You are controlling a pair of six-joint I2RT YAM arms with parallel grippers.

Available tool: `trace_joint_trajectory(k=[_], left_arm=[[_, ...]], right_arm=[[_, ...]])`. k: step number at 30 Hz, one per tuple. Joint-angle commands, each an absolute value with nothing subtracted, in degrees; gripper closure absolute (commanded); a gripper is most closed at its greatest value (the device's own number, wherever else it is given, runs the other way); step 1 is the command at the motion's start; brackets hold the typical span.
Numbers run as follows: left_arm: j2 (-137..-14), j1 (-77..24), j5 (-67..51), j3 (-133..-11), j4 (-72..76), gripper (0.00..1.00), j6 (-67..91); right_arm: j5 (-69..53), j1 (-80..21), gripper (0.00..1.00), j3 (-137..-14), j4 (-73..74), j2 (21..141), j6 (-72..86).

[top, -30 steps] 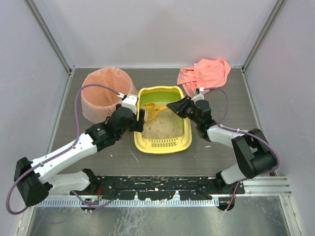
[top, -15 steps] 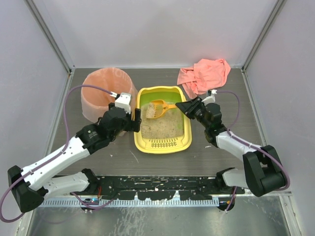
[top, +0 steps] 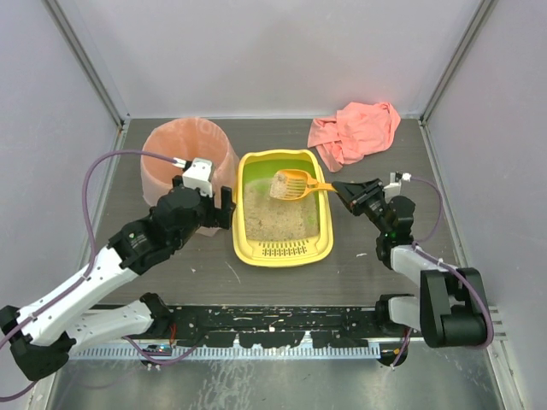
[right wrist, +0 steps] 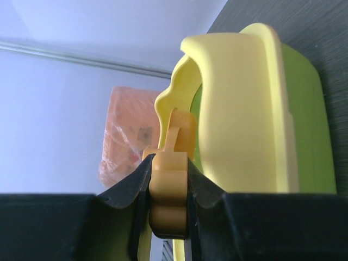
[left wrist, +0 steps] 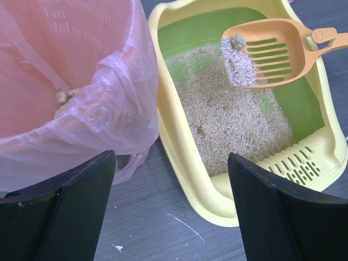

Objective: Clean the litter box

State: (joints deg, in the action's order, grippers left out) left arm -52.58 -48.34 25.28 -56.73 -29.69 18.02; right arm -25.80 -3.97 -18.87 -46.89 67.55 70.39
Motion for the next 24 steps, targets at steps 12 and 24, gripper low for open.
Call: trace_joint_trajectory(k=[12, 24], left_arm=[[-44.43, -48.08, 33.09, -60.87, -32.02, 0.13, 10.42], [-45.17, -47.82, 34.85, -60.61, -34.10, 0.04, 11.55]], right_arm=[[-35.41, -3.71, 0.99, -18.97, -65.18, 71.90, 81.59], [-34.97, -3.77, 0.99, -19.30, -58.26, 69.36, 77.56]])
